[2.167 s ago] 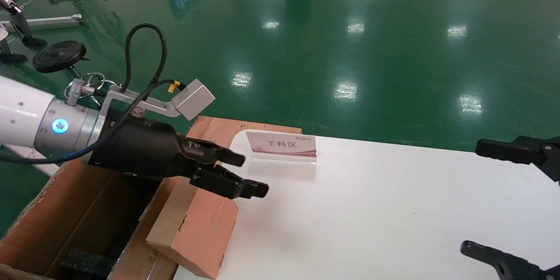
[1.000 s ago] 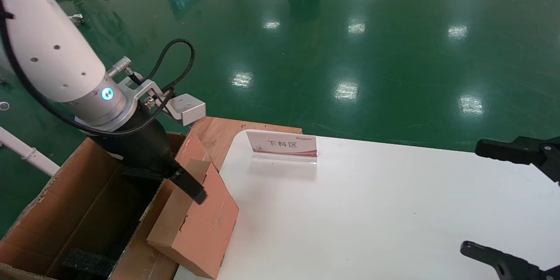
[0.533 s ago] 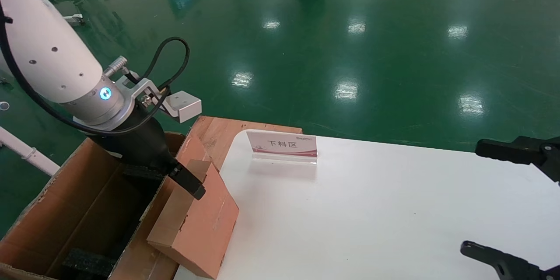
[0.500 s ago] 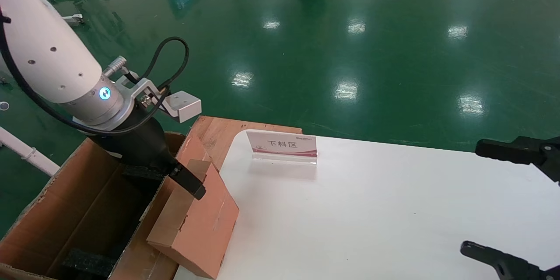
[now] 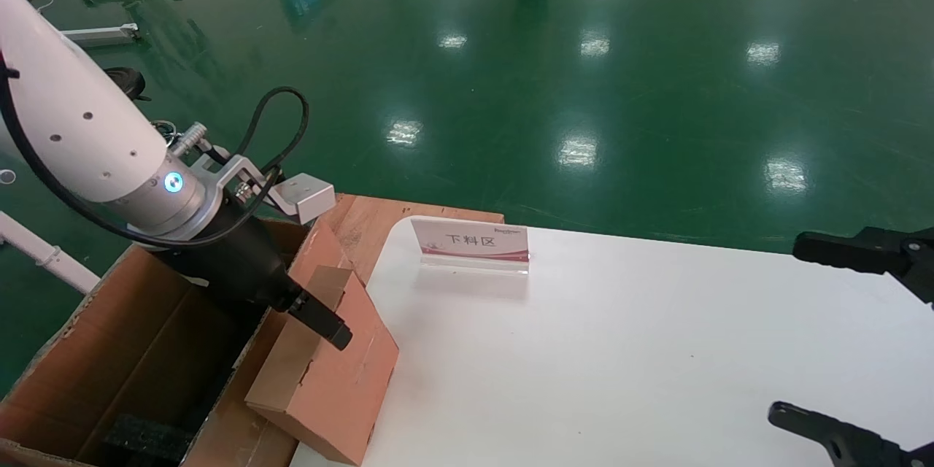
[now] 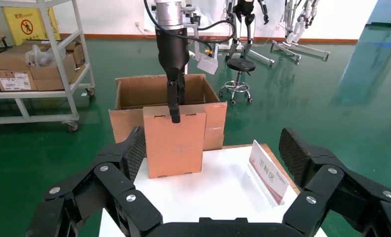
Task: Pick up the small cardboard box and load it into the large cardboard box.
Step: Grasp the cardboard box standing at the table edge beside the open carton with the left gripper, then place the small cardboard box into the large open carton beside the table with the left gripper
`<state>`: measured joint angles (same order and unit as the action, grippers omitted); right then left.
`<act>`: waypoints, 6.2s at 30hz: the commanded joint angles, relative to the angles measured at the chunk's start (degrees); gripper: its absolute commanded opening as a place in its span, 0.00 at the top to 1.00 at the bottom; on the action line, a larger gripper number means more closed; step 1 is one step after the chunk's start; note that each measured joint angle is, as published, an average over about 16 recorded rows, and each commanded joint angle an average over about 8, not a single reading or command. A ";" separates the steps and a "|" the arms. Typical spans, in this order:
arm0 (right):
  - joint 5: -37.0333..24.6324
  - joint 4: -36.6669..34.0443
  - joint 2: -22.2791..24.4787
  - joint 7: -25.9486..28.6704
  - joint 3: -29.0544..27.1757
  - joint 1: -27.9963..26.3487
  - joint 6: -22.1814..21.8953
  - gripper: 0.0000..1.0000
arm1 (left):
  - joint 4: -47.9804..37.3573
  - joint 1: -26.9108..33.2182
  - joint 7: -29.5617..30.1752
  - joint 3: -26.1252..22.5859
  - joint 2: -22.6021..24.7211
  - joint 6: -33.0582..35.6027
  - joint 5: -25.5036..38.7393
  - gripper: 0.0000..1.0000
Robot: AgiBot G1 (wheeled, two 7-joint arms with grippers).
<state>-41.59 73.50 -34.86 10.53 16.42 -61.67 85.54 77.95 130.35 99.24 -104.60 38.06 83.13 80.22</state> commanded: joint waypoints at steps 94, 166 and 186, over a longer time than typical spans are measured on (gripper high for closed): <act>0.10 -0.07 0.05 -0.09 0.15 -0.05 -0.05 1.00 | -8.16 26.79 -4.61 0.10 15.23 7.87 8.35 1.00; 0.27 -0.07 0.15 -0.21 0.40 -0.10 -0.16 0.00 | 1.71 41.62 -4.32 -38.34 -10.55 11.02 -6.17 1.00; 0.31 -0.07 0.18 -0.25 0.46 -0.12 -0.18 0.00 | 1.87 40.82 -7.20 -36.38 -13.88 8.52 4.94 1.00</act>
<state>-41.28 73.42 -34.68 10.28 16.89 -61.79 85.35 79.80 171.01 91.81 -140.79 24.10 91.55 84.92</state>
